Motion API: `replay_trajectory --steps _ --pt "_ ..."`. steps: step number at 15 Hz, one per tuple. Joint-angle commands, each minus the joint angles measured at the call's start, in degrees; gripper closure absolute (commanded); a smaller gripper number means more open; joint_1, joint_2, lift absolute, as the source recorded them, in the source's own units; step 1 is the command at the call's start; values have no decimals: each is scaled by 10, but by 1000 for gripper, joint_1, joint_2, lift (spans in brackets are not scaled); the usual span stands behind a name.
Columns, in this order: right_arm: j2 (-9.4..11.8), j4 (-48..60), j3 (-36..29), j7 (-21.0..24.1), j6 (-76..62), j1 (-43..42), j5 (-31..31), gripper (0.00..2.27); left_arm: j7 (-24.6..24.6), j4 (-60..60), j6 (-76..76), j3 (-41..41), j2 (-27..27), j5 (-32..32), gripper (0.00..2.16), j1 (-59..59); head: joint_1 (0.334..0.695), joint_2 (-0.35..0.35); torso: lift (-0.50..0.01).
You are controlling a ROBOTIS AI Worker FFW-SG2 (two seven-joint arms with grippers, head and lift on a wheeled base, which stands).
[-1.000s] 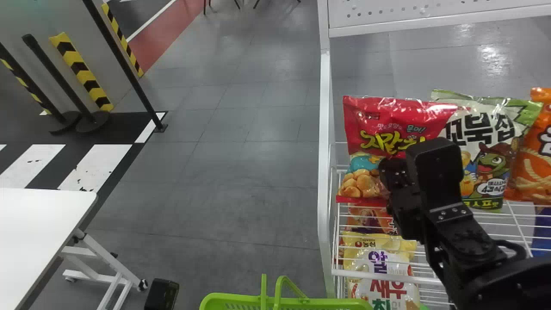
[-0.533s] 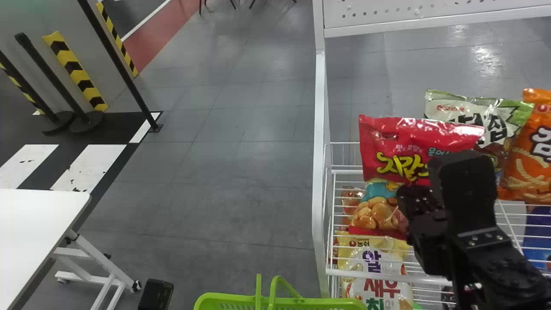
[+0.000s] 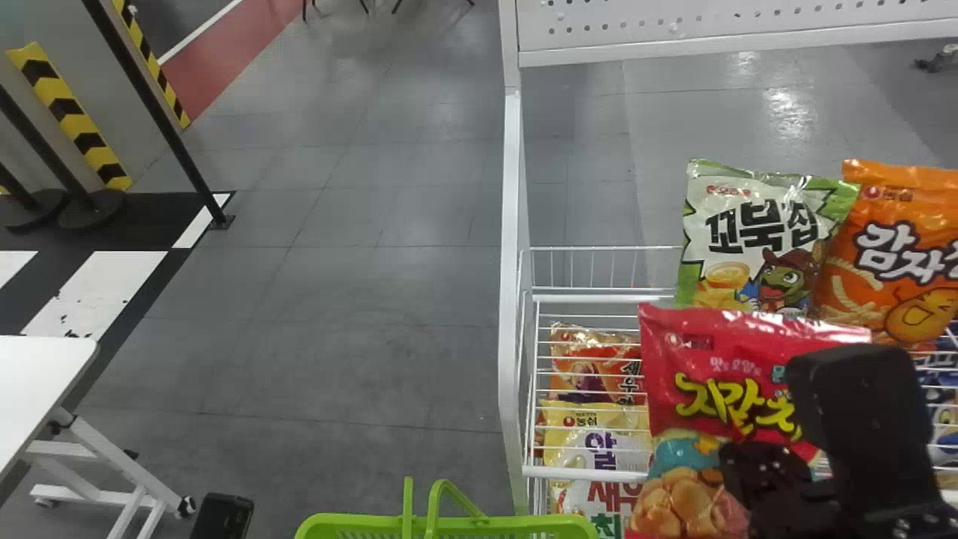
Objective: Hold basket handle with left hand then pick Jagalchi snack with right hand and place into basket
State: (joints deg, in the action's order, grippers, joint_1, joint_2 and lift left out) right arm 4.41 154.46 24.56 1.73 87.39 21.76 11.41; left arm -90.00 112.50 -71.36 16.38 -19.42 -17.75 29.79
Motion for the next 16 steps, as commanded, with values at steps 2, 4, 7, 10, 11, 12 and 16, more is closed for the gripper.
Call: replay_trajectory --steps 2,4,7,10,11,12,16 --pt "10 44 -6 -22 27 36 -13 2250 -6 -1 0 0 2 0 2145 0 695 170 -9" --pt "10 53 -10 -31 27 48 -38 2250 -6 -1 2 0 2 0 2145 0 695 182 -9" --pt "10 61 -10 -31 27 52 -60 2253 -6 -3 4 0 3 0 2142 1 695 216 -9" --pt "10 61 -7 -36 27 70 -85 2253 -6 -4 9 1 3 0 2142 1 695 256 -9" --pt "10 61 -2 -36 27 73 -90 2253 -6 -4 11 1 3 0 2145 1 695 283 -9" --pt "10 62 5 -38 27 77 -90 2253 -6 -6 11 1 3 0 2145 1 695 299 -9" --pt "13 54 9 -74 27 111 -118 2253 -6 -12 18 1 2 -1 2145 -2 695 350 -9"
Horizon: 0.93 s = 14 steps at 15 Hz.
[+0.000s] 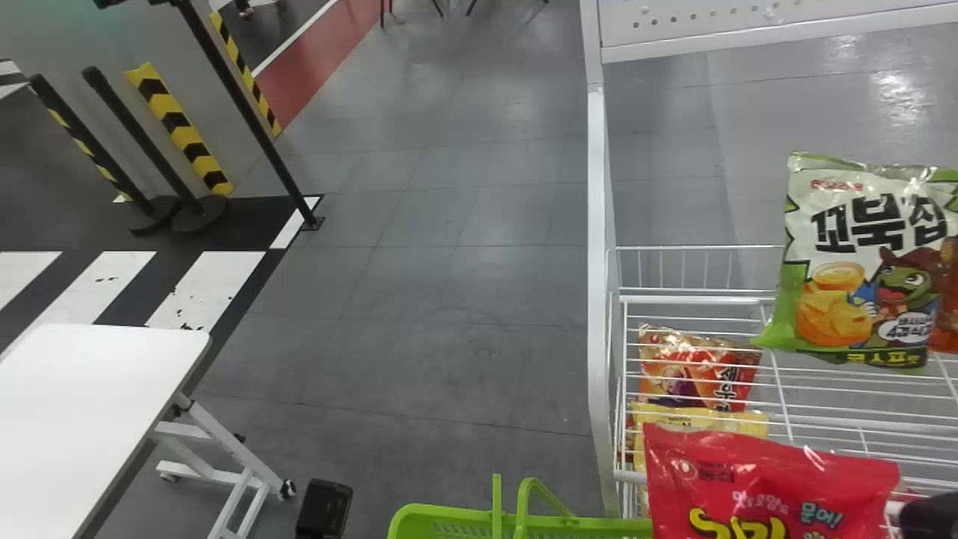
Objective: Hold basket handle with left hand then pick Jagalchi snack with right hand and place into basket
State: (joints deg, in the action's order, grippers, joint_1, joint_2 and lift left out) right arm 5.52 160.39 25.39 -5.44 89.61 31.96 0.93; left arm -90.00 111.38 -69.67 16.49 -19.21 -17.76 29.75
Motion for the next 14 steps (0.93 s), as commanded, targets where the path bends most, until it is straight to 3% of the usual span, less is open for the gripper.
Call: replay_trajectory --steps 1,7,11,14 --pt "3 -12 6 -2 5 9 -15 2253 -6 0 1 -1 1 0 2142 -2 695 350 -9" --pt "5 -164 30 -11 5 -1 -52 2229 -6 1 -1 -1 0 -1 2145 -3 695 350 -9" --pt "4 -230 46 -7 -192 -11 -53 2233 -6 0 -1 -1 -1 0 2142 -3 695 350 -9" --pt "3 -231 48 -8 -202 -26 -56 2226 -6 0 -1 -1 0 0 2142 -3 695 350 -9"
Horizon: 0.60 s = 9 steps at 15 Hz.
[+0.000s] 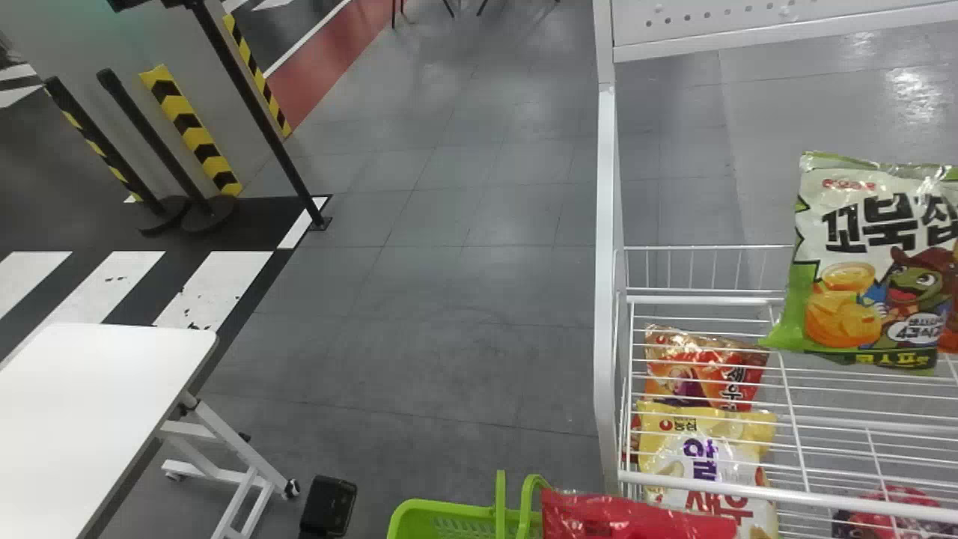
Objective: Hold basket handle with left hand then pick Jagalchi snack with right hand and place into basket
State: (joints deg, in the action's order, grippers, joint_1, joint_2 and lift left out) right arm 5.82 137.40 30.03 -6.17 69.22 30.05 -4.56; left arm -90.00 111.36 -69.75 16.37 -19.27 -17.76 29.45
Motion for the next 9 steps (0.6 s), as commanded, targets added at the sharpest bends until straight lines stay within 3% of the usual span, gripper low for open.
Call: replay_trajectory --steps 1,2,3,9 --pt "1 -6 4 -11 28 -18 -4 1899 -6 1 0 0 0 0 2145 1 695 350 -9" --pt "0 -14 8 -24 46 -23 -10 863 -6 1 0 0 0 0 2145 0 695 350 -9" --pt "0 -20 9 -27 46 -23 -9 -1 -6 1 0 0 0 0 2142 0 695 350 -9" --pt "4 7 -30 -26 -23 4 20 60 -6 2 0 0 -1 0 2142 0 695 350 -9"
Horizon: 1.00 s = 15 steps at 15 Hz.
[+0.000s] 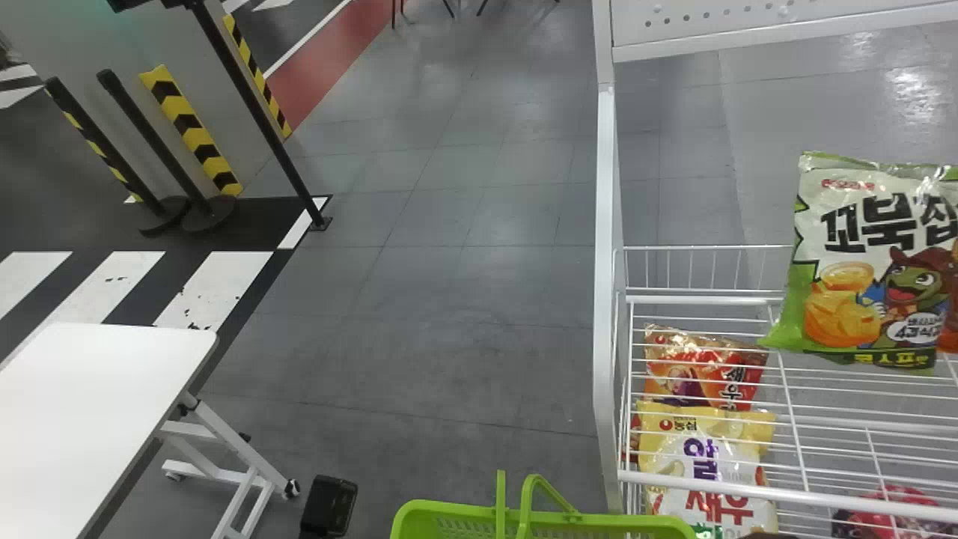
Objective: Hold basket handle with left hand then pick Jagalchi snack with right hand and place into basket
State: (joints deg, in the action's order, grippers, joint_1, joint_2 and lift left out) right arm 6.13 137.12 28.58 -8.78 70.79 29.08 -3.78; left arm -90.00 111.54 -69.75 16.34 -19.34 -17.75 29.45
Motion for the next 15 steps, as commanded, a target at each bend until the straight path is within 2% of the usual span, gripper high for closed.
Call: replay_trajectory --steps 1,7,9,10,12,15 --pt "3 16 -27 0 -70 27 27 63 -6 -1 0 0 -1 0 2145 0 695 350 -9" --pt "8 10 -114 -4 -343 128 77 66 -6 -2 0 0 -2 -1 2145 1 695 350 -9" --pt "8 -2 -141 -11 -432 156 77 66 -6 -3 0 0 -2 -1 2145 1 695 348 -9" --pt "7 -14 -154 -11 -489 169 77 66 -6 -3 0 0 -2 0 2145 1 695 303 -9" --pt "-2 -54 -181 -11 -599 187 74 70 -6 -3 0 0 -1 0 2145 1 695 269 -9" --pt "-31 -127 -230 -38 -721 199 44 73 -6 -6 0 0 -1 0 2145 1 695 204 -9"
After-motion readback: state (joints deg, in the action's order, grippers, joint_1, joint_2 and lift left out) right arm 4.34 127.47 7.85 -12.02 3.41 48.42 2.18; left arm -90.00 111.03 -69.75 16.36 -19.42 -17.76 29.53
